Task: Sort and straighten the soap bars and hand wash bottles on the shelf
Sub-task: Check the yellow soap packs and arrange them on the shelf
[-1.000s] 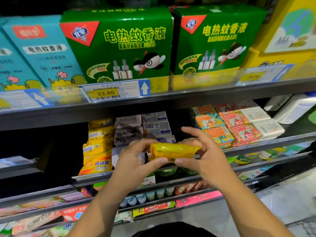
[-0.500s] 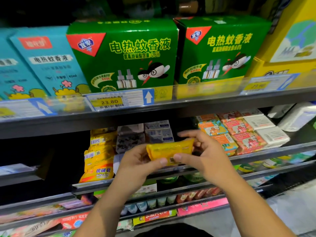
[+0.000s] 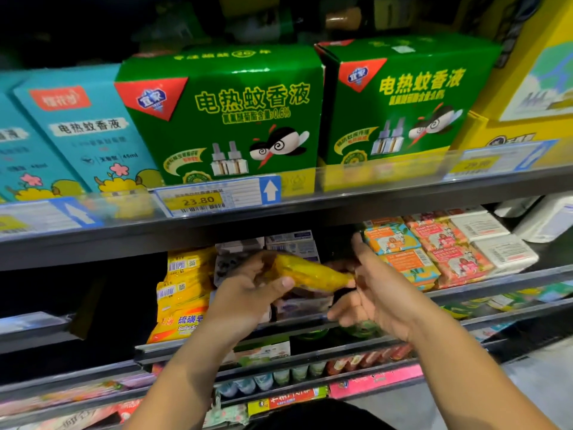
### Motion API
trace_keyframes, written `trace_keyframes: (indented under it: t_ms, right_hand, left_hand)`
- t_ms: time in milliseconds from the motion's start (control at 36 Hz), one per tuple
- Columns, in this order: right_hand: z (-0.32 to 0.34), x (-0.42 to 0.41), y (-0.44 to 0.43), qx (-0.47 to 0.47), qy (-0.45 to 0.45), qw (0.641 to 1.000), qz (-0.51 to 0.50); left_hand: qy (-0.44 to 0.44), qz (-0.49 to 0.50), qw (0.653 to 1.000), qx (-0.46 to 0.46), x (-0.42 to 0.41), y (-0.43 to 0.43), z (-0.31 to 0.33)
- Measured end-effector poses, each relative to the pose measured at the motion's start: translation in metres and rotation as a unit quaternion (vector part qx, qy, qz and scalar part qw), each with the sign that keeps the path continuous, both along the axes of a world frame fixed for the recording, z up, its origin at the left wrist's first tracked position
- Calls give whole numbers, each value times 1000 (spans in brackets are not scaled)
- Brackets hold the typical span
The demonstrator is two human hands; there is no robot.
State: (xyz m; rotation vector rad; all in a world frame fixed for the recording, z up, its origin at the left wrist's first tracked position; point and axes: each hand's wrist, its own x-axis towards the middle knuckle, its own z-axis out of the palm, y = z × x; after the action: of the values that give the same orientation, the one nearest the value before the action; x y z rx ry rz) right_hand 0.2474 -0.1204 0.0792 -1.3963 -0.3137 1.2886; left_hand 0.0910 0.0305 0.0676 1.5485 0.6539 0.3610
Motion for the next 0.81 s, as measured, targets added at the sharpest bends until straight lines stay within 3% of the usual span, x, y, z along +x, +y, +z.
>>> trace_keyframes:
  t_ms: [83,167,250,333,472,528,639,806]
  right_hand:
    - [0,2,5,56,-25,998,-14]
    - [-6,7,6,37,-208,977,-13]
    - [-9,16,2,35,-281,959,-24]
    - [-10,33,-5,26,-399,916,-37]
    - [-23,62,-18,-90,-560,823,-1]
    - [-28,68,-18,-131,-601,788,24]
    - [-37,69,-9,-149,-650,742,69]
    - [-61,65,1,-98,-651,745,108]
  left_hand:
    - [-32,-87,994,52,3,4,0]
    - [-7,-131,982,139,9,6,-5]
    - [10,-163,962,217,13,12,-13]
    - [87,-162,918,352,16,17,-16]
    - [266,-140,817,492,29,30,-38]
    - [303,-127,790,518,32,31,-45]
    - [336,-138,770,524,35,29,-44]
    - [327,-132,783,513,34,34,-48]
